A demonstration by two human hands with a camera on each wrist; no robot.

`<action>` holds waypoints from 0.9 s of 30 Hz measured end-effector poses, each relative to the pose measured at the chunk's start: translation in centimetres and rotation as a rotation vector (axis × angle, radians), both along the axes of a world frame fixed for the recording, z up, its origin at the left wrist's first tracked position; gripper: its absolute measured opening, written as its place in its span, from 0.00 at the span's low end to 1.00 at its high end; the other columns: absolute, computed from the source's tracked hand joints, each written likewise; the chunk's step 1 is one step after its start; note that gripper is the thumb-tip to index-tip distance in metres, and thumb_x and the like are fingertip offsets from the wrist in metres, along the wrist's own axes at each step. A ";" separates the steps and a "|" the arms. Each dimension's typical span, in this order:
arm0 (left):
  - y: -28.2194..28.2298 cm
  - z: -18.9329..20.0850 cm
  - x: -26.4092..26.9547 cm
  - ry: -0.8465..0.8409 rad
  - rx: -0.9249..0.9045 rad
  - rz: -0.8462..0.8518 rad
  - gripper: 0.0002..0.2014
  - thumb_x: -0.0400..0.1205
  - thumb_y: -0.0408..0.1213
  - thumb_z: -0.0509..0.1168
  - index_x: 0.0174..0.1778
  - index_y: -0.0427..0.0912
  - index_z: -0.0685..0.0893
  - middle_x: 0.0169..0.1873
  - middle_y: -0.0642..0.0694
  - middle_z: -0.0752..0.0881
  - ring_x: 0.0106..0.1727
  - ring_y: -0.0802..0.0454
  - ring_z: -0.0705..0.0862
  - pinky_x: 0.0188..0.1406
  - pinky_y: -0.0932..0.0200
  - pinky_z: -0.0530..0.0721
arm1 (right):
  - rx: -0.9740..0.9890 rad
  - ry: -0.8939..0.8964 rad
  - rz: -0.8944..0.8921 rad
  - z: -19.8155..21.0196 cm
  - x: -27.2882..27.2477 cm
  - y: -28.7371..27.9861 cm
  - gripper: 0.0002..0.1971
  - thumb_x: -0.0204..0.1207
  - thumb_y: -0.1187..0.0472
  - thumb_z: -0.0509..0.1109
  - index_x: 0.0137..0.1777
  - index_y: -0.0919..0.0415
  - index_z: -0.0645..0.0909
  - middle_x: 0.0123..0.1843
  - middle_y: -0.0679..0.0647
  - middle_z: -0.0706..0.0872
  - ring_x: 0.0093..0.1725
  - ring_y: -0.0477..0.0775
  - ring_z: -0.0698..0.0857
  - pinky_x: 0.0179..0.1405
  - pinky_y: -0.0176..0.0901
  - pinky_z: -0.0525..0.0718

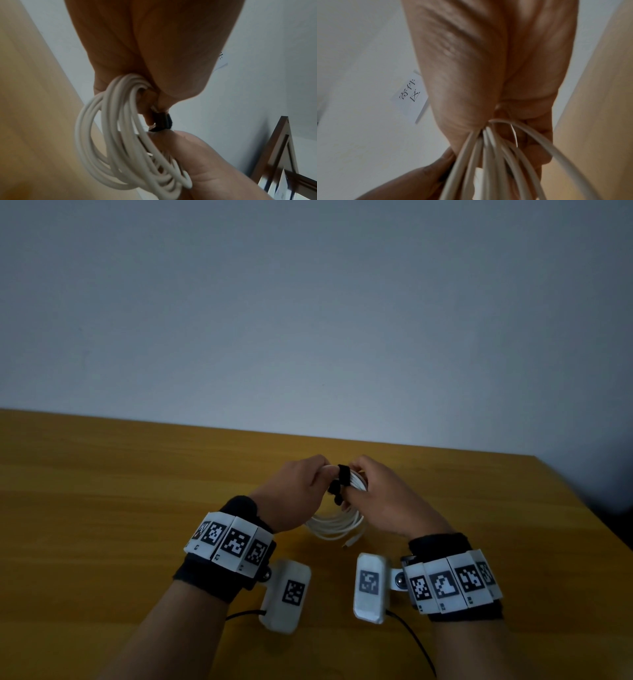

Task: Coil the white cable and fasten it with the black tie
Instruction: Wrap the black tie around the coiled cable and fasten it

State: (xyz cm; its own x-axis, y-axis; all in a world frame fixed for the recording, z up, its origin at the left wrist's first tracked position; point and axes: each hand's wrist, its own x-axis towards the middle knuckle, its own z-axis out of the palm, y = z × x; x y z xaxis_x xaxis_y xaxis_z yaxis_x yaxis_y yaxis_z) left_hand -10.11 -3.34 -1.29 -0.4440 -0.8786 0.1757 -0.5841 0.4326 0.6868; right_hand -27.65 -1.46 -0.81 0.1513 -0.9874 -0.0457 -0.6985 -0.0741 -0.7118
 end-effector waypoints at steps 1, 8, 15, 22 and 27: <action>0.0 0.0 0.0 0.001 0.002 -0.002 0.19 0.90 0.47 0.50 0.51 0.36 0.80 0.27 0.50 0.73 0.24 0.56 0.67 0.22 0.65 0.67 | -0.004 -0.014 0.001 0.0 0.0 -0.1 0.11 0.85 0.51 0.69 0.64 0.50 0.77 0.51 0.49 0.90 0.48 0.49 0.91 0.48 0.50 0.88; -0.2 0.0 0.2 0.017 -0.021 -0.006 0.19 0.90 0.47 0.50 0.50 0.37 0.79 0.27 0.50 0.72 0.25 0.55 0.67 0.22 0.64 0.66 | -0.082 -0.096 -0.049 -0.5 -0.4 -0.5 0.06 0.80 0.52 0.76 0.53 0.50 0.86 0.47 0.47 0.91 0.44 0.44 0.91 0.45 0.46 0.87; -0.4 -0.4 0.7 0.015 -0.019 -0.032 0.17 0.90 0.48 0.50 0.51 0.40 0.79 0.28 0.49 0.73 0.24 0.54 0.66 0.22 0.65 0.65 | -0.142 -0.174 -0.080 -0.3 -1.0 -0.3 0.07 0.72 0.49 0.82 0.43 0.50 0.91 0.39 0.47 0.93 0.41 0.44 0.92 0.41 0.42 0.89; -0.1 0.1 1.1 0.046 0.015 -0.094 0.14 0.89 0.47 0.53 0.48 0.47 0.82 0.31 0.61 0.78 0.28 0.69 0.77 0.27 0.70 0.69 | -0.096 -0.291 -0.094 0.1 -1.8 -0.5 0.14 0.82 0.64 0.70 0.47 0.47 0.94 0.46 0.47 0.96 0.51 0.44 0.93 0.63 0.47 0.88; 0.0 0.3 1.1 0.068 0.063 -0.108 0.15 0.89 0.49 0.54 0.47 0.47 0.83 0.41 0.45 0.87 0.39 0.48 0.82 0.37 0.52 0.76 | -0.130 -0.326 -0.069 -0.3 -2.1 -0.7 0.12 0.80 0.64 0.76 0.49 0.42 0.92 0.49 0.47 0.96 0.51 0.46 0.94 0.65 0.52 0.89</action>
